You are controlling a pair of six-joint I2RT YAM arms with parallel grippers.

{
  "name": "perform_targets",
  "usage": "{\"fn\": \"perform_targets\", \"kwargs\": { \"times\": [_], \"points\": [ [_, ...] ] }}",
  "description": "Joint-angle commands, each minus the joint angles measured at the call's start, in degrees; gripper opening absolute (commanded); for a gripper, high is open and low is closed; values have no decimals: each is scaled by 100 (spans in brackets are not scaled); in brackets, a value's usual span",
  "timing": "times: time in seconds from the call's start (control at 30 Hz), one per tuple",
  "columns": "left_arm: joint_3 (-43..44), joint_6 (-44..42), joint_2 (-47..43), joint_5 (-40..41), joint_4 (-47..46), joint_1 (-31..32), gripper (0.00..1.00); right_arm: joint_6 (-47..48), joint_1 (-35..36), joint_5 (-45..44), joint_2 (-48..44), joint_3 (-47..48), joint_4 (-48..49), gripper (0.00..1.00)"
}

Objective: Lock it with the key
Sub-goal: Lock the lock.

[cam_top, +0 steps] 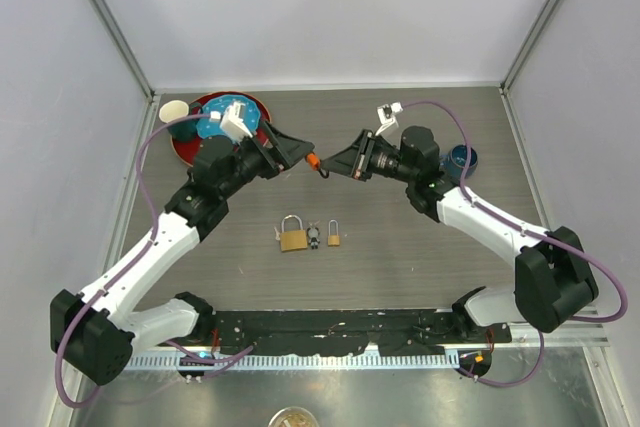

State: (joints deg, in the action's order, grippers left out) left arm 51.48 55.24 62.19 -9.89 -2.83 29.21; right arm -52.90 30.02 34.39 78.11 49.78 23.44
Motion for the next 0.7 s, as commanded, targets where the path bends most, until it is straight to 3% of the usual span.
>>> {"fn": "perform_targets", "kwargs": {
  "times": [0.0, 0.2, 0.47, 0.67],
  "points": [
    [107, -663, 38, -442, -288, -29, 80, 271, -171, 383, -340, 558, 188, 1],
    [336, -1866, -84, -1382, -263, -29, 84, 754, -321, 1427, -155, 1165, -576, 1],
    [766, -3404, -488, -1806, 457, -21, 89, 2301, -321, 2282, -76, 1816, -2674, 1],
    [1056, -4258, -673, -2262, 959, -29, 92, 2802, -321, 2853, -103, 1834, -3283, 1]
  ]
}}
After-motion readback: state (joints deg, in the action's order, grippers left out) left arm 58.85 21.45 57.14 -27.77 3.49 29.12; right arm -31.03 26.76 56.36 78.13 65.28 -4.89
